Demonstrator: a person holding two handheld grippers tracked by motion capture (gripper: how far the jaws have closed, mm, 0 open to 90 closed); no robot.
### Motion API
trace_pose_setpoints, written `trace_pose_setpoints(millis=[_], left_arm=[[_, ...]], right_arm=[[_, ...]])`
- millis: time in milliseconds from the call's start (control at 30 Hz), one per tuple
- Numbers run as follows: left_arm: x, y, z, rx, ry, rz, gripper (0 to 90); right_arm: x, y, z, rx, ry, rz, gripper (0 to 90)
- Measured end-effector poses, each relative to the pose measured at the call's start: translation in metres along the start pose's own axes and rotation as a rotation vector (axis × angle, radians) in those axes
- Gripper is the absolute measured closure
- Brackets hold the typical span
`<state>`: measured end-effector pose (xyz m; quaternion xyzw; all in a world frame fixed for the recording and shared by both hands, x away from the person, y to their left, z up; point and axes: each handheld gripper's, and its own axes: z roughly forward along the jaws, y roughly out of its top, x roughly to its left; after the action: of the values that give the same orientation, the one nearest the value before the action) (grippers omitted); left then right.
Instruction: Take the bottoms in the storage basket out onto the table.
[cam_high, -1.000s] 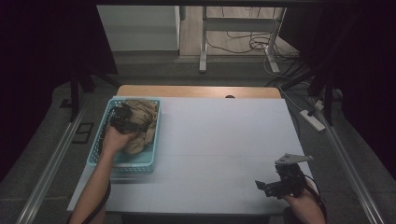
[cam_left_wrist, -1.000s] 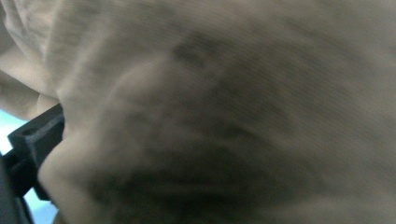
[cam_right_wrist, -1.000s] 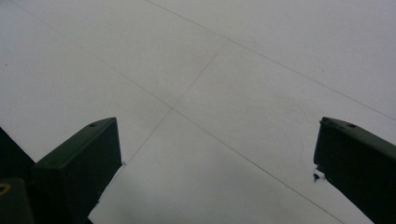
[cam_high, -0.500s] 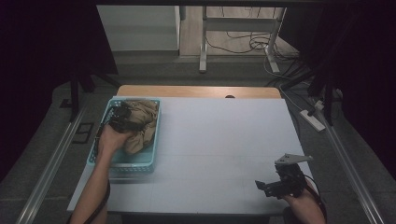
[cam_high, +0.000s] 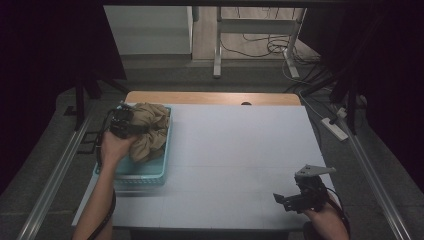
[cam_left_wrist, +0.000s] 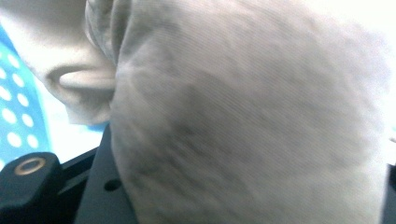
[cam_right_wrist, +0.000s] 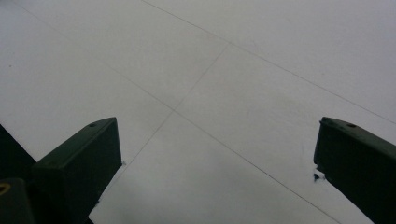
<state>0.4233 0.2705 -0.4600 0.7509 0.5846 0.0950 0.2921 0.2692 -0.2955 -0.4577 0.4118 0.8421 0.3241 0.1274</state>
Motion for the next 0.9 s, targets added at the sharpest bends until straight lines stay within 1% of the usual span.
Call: trace_pose_setpoints(millis=[67,167,367,500,600,667,900], left_arm=[[0.000,0.000,-0.006,-0.033,-0.019,0.014,54.6],[-0.002,0.000,-0.015,-0.066,-0.032,0.031,56.3],[-0.008,0.003,-0.029,-0.097,-0.026,0.053,56.9],[-0.013,0.006,-0.041,-0.131,-0.026,0.079,56.9],[-0.018,0.008,-0.051,-0.161,-0.037,0.087,56.9],[-0.022,0.010,-0.059,-0.189,-0.054,0.093,56.9],[-0.030,0.013,-0.068,-0.212,-0.072,0.107,56.8]], right_arm=[[0.000,0.000,0.000,-0.002,0.001,-0.001,0.9],[0.000,0.000,-0.001,-0.006,0.003,-0.004,0.9],[0.000,0.000,-0.001,-0.008,0.005,-0.006,0.9],[0.000,0.000,-0.001,-0.011,0.007,-0.006,0.9],[0.000,0.000,-0.001,-0.012,0.009,-0.005,0.9],[0.000,0.000,-0.001,-0.012,0.010,-0.002,0.9],[0.000,0.000,-0.002,-0.013,0.009,-0.001,0.9]])
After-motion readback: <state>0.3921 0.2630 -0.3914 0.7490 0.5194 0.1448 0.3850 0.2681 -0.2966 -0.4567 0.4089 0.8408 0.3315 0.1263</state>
